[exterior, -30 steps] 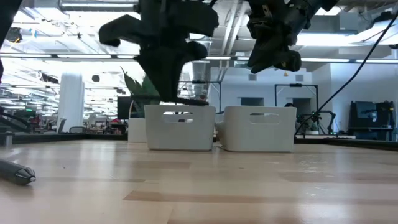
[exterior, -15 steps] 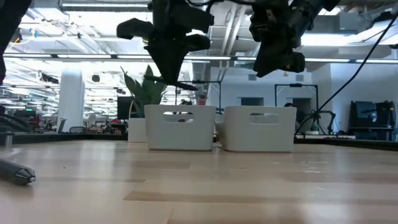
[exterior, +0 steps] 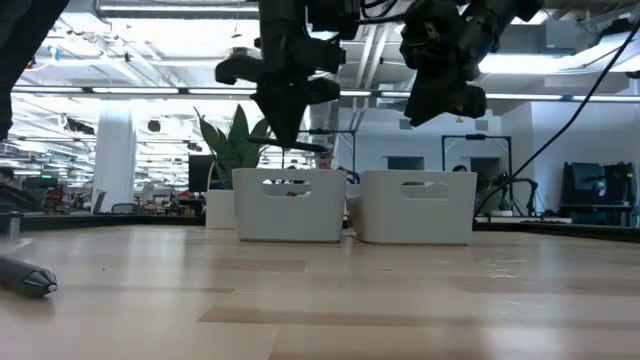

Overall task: Sort pens & pencils
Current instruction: Put the top black pen into the left gray bin

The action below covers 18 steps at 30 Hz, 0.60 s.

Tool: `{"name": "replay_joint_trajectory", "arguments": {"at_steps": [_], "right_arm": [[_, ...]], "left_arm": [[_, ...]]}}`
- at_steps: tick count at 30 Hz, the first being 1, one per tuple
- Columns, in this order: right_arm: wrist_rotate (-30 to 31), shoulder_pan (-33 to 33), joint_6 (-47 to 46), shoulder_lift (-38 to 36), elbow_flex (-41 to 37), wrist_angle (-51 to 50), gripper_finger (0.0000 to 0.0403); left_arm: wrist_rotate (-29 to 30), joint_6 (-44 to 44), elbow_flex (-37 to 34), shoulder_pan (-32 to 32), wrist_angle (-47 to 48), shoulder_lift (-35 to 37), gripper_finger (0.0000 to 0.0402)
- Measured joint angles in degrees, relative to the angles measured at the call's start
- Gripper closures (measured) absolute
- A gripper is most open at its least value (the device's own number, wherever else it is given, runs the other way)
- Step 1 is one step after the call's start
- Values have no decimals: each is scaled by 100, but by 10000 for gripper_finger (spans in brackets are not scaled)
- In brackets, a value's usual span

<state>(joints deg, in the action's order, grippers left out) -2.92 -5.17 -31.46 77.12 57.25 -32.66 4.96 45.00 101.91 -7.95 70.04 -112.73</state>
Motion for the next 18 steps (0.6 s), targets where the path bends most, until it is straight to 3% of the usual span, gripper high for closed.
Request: {"name": "replay_joint_trajectory", "arguments": {"at_steps": [7,18], "right_arm": [[0,-172,2,0,0,238,290],[1,-247,-151,11,-12,270,290]], "left_arm": [[-84,883,9,-85,-507,-235,374],[-341,803,9,-194,-467,-859,374]]}}
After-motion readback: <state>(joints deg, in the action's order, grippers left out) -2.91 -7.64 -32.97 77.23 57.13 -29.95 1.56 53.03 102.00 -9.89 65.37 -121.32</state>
